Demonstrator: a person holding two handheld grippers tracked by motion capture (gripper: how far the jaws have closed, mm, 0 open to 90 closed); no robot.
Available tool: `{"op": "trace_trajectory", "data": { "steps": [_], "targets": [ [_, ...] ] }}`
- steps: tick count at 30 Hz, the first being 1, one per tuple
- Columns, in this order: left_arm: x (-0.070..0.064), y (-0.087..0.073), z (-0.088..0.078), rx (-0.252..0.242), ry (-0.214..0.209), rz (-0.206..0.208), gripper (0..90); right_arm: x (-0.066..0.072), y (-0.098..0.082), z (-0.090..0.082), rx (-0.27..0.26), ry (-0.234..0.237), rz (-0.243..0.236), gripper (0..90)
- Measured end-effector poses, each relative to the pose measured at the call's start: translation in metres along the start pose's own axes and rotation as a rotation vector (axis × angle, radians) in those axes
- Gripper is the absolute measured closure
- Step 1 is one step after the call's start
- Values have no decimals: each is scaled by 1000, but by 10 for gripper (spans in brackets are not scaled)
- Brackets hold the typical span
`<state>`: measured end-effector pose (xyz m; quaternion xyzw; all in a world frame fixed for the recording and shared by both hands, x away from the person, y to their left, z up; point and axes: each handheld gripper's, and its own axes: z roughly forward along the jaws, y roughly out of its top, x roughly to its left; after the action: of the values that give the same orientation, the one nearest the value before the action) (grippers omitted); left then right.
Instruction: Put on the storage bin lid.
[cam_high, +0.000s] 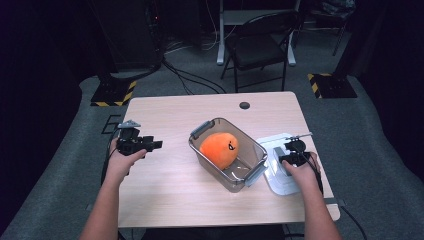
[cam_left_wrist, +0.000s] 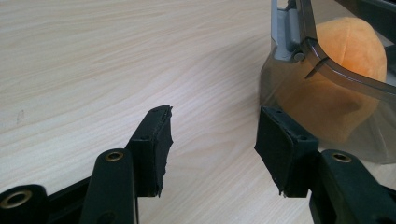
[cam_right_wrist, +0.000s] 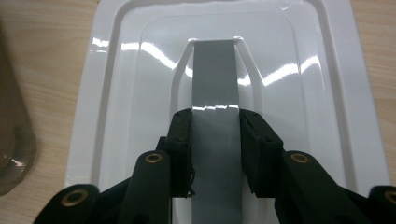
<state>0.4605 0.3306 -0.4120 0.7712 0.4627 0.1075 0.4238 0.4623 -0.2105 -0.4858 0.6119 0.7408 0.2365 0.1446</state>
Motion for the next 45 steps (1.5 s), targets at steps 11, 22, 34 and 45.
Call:
{"op": "trace_trajectory", "data": {
  "steps": [11,22,34,45],
  "targets": [
    [12,-6,-6,0,33,-27,448,3,6,-9,-27,1,9,665],
    [15,-7,-8,-3,45,-34,448,0,12,-10,-3,-3,0,665],
    [14,-9,-5,8,44,-33,447,-2,33,-25,0,21,-28,665],
    [15,-10,-4,1,47,-42,447,6,54,-41,-4,3,-76,665]
  ]
}}
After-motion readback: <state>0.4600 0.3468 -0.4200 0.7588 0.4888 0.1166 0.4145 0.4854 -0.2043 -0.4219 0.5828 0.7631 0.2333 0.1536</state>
